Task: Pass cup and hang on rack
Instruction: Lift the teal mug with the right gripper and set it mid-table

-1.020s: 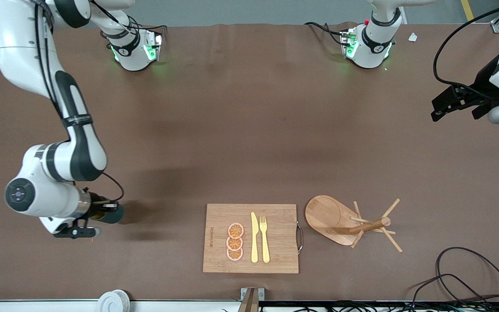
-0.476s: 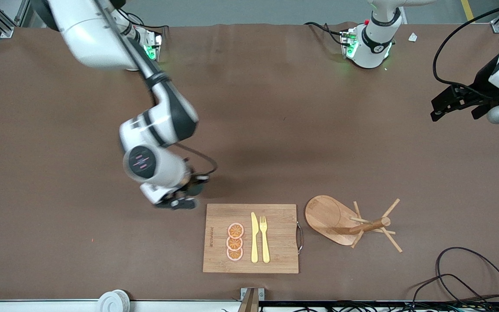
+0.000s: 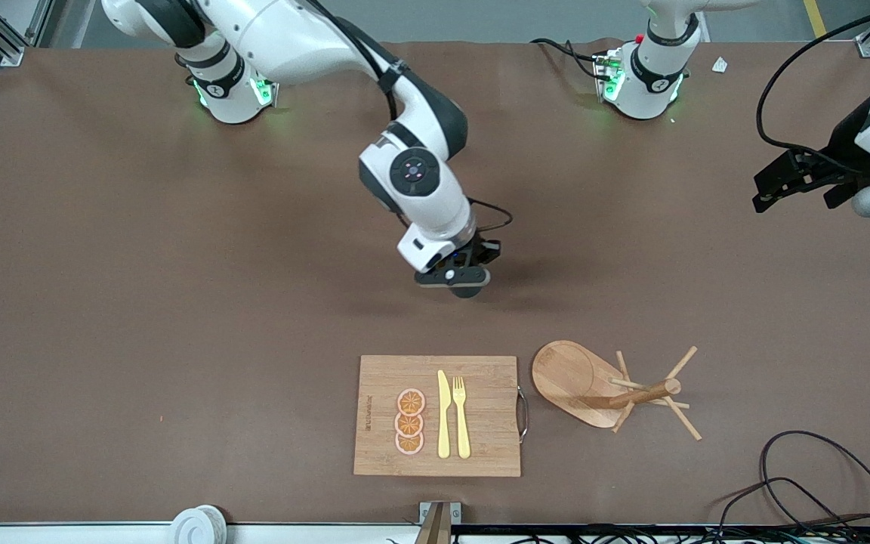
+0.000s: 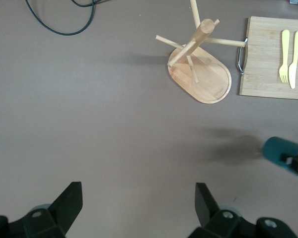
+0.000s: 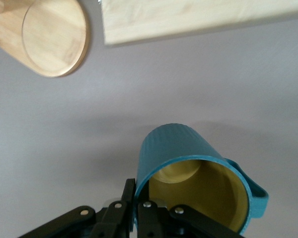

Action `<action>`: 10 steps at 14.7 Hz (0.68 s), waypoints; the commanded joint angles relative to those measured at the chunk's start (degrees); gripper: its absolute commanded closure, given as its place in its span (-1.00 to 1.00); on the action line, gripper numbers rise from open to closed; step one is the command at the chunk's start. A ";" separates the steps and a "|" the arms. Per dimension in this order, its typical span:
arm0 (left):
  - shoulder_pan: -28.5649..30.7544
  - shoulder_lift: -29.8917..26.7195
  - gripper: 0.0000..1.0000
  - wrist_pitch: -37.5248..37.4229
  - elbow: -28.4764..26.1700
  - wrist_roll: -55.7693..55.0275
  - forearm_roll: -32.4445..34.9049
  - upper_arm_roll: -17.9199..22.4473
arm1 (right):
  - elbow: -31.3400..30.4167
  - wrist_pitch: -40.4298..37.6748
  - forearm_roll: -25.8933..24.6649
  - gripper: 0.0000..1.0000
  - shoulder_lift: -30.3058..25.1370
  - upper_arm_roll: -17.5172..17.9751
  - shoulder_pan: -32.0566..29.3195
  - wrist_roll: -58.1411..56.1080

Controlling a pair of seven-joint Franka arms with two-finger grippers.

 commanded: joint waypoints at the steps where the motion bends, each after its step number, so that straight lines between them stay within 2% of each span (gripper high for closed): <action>1: -0.38 0.99 -1.00 -0.12 0.48 0.06 -0.81 -0.22 | 5.75 1.70 0.97 0.98 4.84 -0.98 3.39 8.13; 3: -1.17 2.13 -1.00 -0.12 0.57 0.67 -0.81 -0.74 | 7.01 1.79 0.88 0.96 6.43 -1.59 4.98 9.38; 6: -1.79 5.03 -1.00 -0.12 1.80 0.76 -0.63 -2.41 | 6.83 2.32 0.88 0.69 6.61 -2.30 5.69 10.17; 8: -2.14 5.47 -1.00 -0.12 1.80 0.15 -0.81 -2.68 | 6.83 2.15 0.88 0.21 6.44 -2.30 5.51 11.31; 10: -4.07 5.91 -1.00 -0.12 1.80 -0.03 -0.20 -3.21 | 6.66 1.62 0.97 -0.54 5.30 -2.30 4.99 11.32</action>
